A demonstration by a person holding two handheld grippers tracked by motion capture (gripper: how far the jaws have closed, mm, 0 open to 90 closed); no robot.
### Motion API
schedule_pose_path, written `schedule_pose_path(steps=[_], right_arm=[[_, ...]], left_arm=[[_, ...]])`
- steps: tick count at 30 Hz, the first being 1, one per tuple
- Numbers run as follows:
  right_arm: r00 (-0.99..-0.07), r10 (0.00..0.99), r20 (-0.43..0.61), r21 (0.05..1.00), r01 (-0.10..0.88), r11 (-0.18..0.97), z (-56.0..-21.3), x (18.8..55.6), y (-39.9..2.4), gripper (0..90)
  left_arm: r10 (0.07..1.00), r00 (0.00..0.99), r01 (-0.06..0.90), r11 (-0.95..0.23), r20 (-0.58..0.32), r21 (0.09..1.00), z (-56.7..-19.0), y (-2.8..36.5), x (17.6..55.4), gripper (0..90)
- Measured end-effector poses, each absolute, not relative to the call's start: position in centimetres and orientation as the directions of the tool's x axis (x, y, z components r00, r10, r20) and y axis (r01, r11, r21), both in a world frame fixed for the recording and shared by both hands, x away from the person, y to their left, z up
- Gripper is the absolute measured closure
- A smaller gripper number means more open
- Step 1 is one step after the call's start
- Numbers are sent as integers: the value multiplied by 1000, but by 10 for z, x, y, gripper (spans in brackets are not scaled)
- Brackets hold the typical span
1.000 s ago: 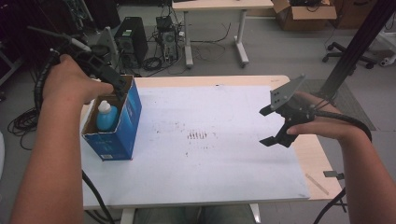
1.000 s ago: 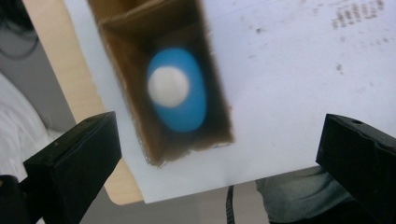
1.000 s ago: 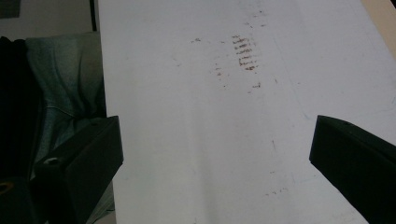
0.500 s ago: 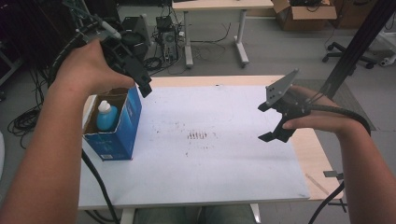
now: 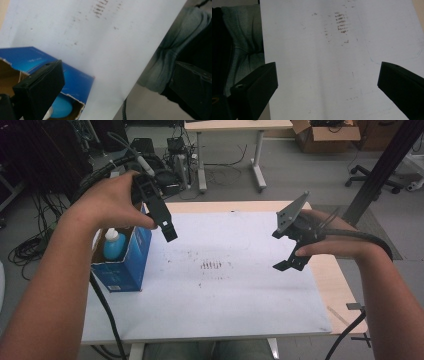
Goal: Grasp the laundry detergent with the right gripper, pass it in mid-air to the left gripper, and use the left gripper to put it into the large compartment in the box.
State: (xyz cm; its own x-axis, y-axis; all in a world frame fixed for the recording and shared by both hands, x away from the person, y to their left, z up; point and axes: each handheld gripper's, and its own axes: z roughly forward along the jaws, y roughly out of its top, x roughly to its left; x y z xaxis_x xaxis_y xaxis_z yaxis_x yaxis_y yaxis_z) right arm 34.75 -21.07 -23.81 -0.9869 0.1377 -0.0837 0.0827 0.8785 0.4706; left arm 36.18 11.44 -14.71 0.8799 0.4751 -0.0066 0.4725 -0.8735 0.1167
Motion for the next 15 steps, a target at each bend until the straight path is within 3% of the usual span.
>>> schedule_pose_path(steps=[8, 15], right_arm=[[-990, 116, -80, 445, 69, 893, -242, 350, -200, 31], [-994, 92, -66, 409, 57, 911, -247, 356, -192, 31]], left_arm=[[326, 945, 324, -942, 16, 88, -168, 102, 356, 2], [253, 967, 253, -967, -2, 36, -191, 92, 354, 3]])
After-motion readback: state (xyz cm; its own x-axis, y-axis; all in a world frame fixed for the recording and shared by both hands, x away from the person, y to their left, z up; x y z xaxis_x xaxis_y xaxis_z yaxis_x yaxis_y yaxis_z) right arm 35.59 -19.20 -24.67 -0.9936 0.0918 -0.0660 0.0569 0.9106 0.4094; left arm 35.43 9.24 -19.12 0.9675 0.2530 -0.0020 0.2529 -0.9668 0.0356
